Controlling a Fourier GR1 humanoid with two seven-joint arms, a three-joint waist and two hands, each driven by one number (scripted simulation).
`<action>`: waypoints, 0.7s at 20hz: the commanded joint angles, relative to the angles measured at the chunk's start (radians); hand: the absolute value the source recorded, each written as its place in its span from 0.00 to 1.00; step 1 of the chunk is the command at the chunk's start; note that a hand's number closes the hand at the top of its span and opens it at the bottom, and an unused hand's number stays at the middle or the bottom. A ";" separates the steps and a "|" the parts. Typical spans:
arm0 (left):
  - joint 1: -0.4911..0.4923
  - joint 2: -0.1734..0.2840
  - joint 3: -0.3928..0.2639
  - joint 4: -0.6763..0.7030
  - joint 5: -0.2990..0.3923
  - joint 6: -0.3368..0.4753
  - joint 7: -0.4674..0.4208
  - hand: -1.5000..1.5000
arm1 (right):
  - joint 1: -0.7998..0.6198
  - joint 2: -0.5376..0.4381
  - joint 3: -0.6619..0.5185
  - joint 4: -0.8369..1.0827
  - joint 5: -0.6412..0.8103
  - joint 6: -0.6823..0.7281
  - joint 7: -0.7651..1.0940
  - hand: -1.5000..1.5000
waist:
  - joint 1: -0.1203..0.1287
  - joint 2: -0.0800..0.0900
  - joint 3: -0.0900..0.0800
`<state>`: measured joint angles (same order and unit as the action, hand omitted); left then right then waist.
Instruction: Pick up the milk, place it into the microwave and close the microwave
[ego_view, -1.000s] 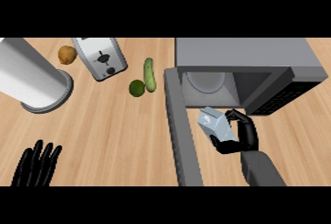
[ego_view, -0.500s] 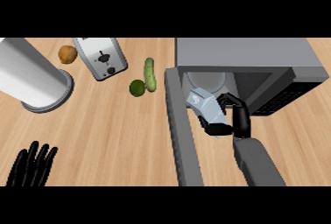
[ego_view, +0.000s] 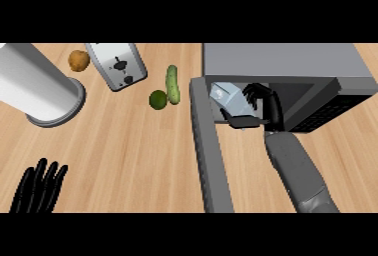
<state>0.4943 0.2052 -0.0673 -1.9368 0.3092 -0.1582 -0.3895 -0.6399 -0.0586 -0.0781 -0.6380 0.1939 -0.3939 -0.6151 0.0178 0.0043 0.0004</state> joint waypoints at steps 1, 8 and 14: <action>-0.030 -0.038 -0.029 0.064 -0.059 0.011 -0.039 0.00 | -0.109 -0.041 -0.029 0.165 0.041 -0.061 -0.008 1.00 | 0.010 0.004 0.000; -0.024 0.010 0.006 -0.035 0.028 -0.030 0.054 0.00 | -0.258 -0.091 -0.063 0.372 0.088 -0.175 0.020 1.00 | 0.045 0.016 0.002; -0.112 0.012 0.013 0.092 -0.049 -0.018 0.013 0.00 | -0.337 -0.151 -0.045 0.454 0.146 -0.290 0.070 1.00 | 0.073 0.039 0.002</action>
<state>0.4119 0.2208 -0.0424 -1.8889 0.3161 -0.1907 -0.3607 -0.9329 -0.1742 -0.1279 -0.2424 0.3086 -0.6181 -0.5686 0.0709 0.0291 0.0022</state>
